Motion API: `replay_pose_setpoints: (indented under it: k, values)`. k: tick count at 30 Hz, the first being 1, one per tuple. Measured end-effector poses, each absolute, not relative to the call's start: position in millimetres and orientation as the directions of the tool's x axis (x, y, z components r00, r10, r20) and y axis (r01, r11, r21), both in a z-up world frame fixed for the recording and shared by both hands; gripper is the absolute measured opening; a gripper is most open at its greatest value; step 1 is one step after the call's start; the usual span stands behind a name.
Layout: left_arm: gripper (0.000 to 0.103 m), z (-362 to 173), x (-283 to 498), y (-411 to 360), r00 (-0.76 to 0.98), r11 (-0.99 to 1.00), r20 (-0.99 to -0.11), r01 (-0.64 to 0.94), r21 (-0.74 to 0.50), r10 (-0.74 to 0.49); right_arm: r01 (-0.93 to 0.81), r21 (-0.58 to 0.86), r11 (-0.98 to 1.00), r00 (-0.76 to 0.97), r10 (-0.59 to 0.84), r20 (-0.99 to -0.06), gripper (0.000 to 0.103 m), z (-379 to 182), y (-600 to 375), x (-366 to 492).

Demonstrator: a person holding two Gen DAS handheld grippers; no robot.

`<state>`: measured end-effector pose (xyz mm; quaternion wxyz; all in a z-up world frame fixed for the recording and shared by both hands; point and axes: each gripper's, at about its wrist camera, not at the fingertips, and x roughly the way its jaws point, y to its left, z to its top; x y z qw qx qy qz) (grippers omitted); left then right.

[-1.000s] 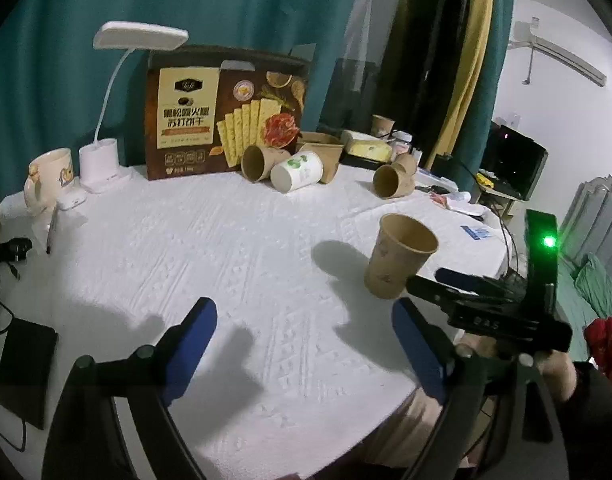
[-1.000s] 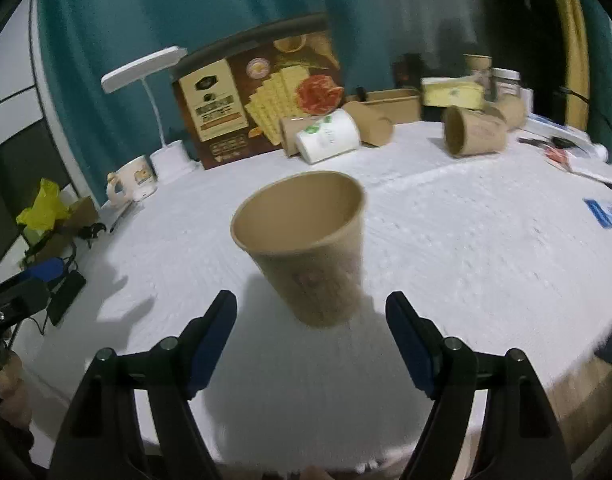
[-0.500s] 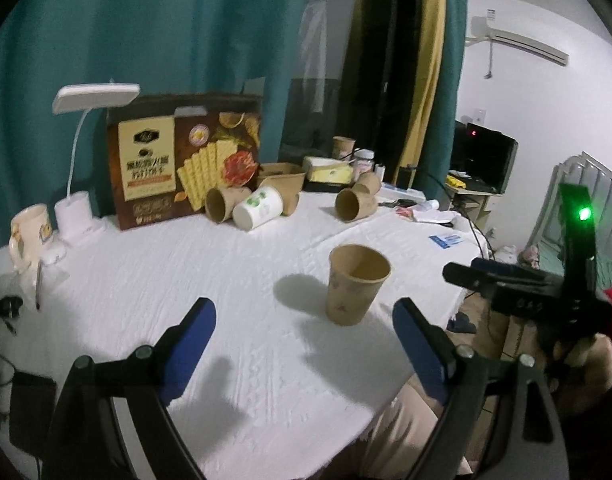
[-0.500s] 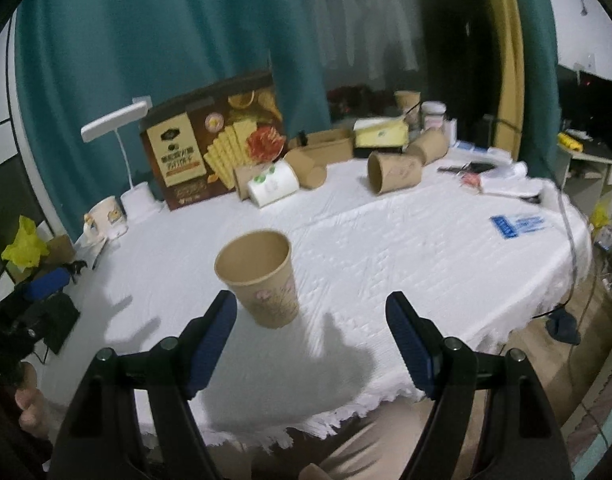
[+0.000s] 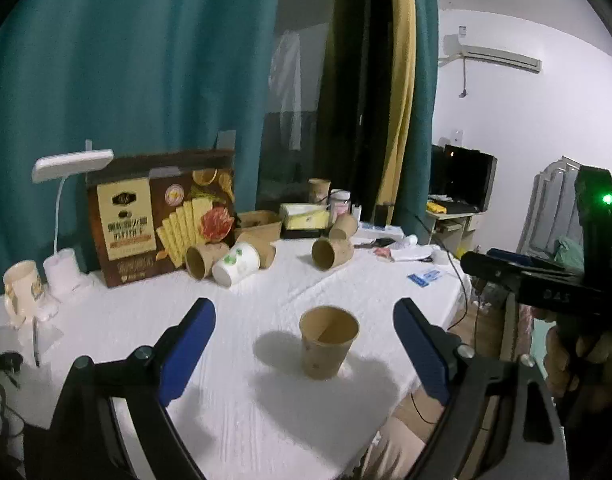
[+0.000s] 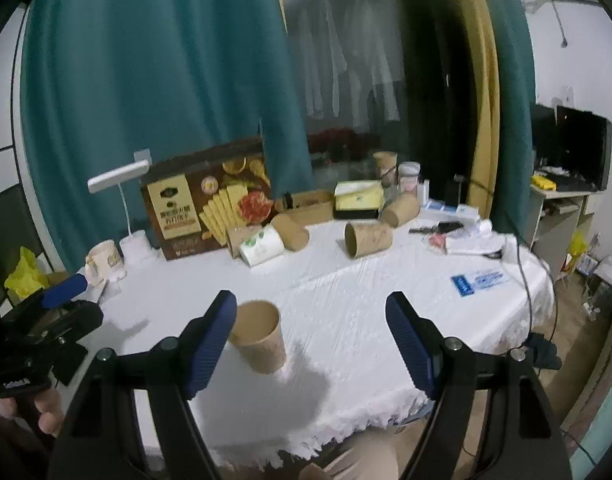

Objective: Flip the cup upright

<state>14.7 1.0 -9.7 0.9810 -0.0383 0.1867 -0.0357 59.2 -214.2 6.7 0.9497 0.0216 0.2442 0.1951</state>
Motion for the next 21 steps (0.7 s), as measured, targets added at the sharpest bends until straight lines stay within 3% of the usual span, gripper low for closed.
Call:
replay_pose_setpoints:
  k: [14,21]
  values:
    - [0.091,42.4,-2.4,1.7,0.972,0.998,-0.226,0.062,-0.030,-0.067,-0.317,0.090,0.944,0.887,0.328,-0.325,0.080,67.2,-233.1,25.6]
    - [0.091,45.4,-12.1,19.4,0.979,0.999,-0.200,0.020,-0.044,-0.028,-0.335,0.083,0.938,0.884,0.344,-0.316,0.082,71.7,-212.4,18.0]
